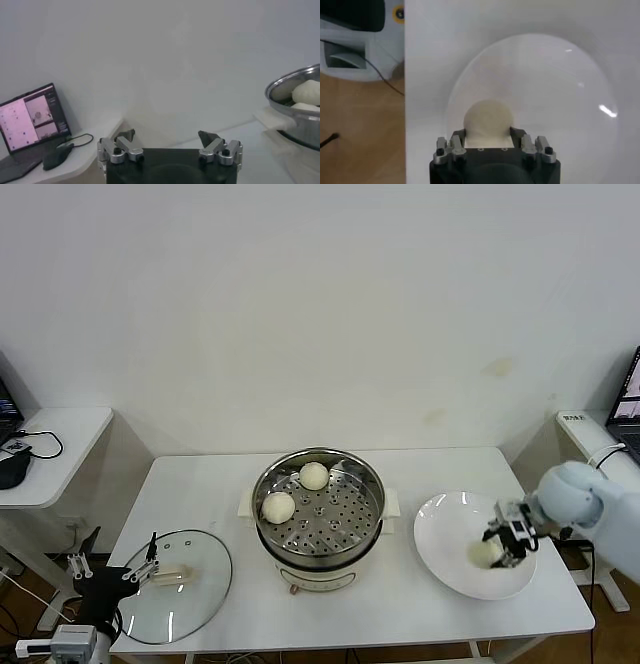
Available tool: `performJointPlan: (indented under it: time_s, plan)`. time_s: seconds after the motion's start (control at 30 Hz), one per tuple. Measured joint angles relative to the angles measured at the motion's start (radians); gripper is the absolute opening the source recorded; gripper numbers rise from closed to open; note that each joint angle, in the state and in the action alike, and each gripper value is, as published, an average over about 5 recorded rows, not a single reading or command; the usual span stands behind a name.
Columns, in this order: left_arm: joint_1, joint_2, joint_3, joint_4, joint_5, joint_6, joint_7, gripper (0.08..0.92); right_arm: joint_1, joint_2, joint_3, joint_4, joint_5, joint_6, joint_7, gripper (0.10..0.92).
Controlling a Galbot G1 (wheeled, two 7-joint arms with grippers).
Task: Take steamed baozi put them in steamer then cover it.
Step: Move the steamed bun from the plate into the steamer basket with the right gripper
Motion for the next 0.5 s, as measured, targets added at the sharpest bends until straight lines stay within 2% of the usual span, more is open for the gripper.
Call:
performJointPlan:
  time_s: [0.5]
  plan:
    - [0.002,0.0,0.0,-0.012,0.0,-0.001,0.0,0.823,0.486,0.148,-0.215,0.035,0.178,-0.036,0.032,0.585]
